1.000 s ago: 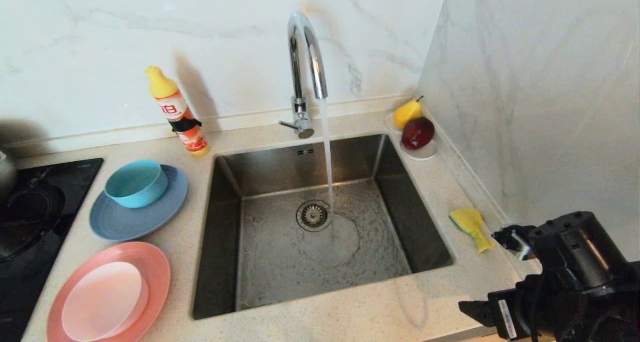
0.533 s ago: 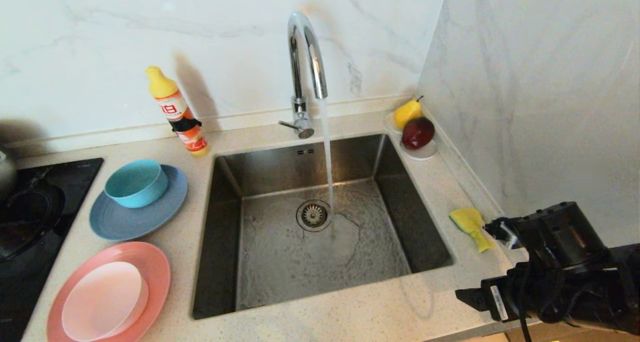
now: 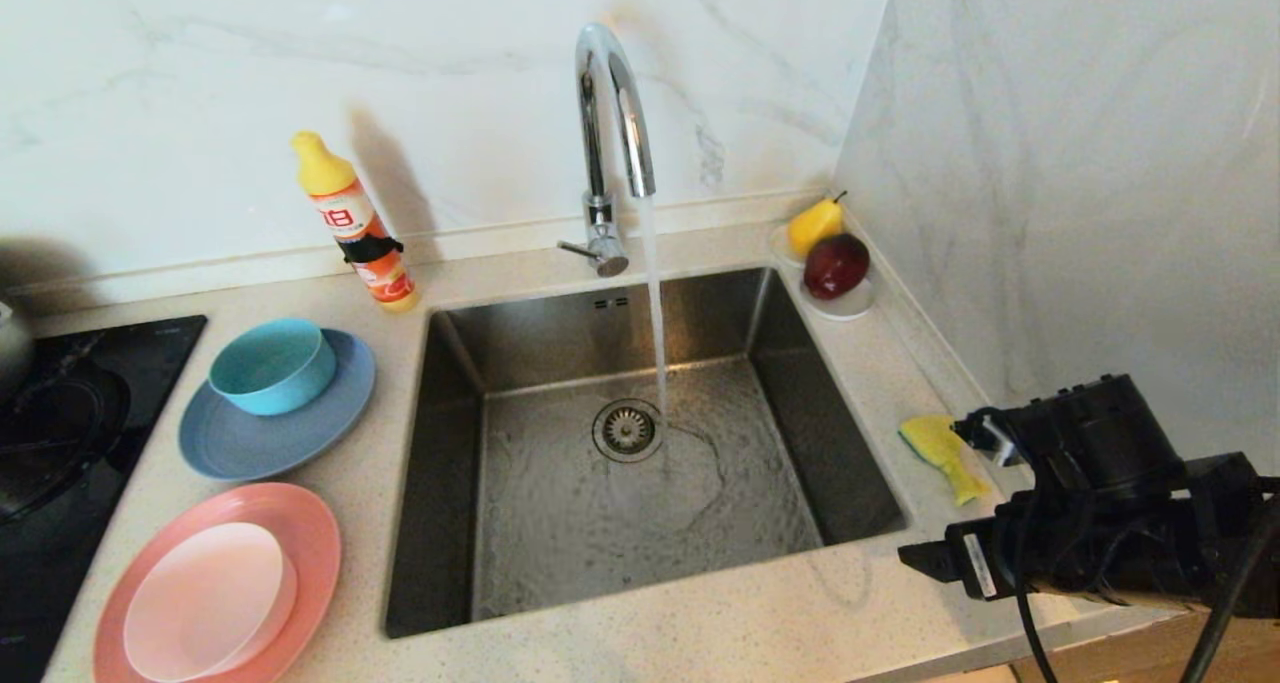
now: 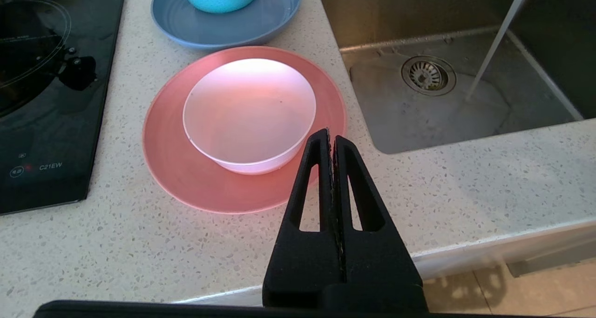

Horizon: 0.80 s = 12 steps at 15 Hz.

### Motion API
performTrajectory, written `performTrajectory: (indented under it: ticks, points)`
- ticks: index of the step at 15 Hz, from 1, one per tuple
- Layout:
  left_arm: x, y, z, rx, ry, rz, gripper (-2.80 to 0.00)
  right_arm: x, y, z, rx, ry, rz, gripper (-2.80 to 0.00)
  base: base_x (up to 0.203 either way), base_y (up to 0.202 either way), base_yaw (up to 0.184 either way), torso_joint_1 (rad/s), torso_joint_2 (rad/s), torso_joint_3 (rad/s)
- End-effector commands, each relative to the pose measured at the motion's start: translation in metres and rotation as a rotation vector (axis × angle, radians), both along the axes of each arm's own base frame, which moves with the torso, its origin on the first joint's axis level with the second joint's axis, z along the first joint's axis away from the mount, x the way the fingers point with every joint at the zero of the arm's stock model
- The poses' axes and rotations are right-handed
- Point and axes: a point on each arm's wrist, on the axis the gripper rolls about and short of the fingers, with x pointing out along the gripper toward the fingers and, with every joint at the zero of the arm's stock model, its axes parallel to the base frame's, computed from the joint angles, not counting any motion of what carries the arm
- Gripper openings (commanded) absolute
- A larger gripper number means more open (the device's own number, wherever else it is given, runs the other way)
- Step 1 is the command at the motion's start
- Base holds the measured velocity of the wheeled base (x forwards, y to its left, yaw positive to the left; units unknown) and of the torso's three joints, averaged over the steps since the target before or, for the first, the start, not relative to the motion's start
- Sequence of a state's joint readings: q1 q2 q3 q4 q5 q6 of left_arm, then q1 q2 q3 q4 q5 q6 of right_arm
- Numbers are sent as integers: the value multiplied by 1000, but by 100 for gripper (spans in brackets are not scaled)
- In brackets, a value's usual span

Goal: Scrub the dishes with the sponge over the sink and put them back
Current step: Pick up a bowl and the sponge

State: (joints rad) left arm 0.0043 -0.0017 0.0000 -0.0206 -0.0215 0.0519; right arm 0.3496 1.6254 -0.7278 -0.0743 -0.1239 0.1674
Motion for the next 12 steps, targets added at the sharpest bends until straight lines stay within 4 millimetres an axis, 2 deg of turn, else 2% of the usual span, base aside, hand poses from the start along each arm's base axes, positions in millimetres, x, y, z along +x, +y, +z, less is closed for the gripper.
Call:
performTrajectory:
  ticks: [1,12]
  points:
    - [1,0,-4,0,15,0,-280,3,-2,0,-3,1,13,0,0,0,0,0,0,0]
    - [1,0,-4,0,15,0,-280,25,-11,11,-79,-98,84,0,0,0,0,0,0,0]
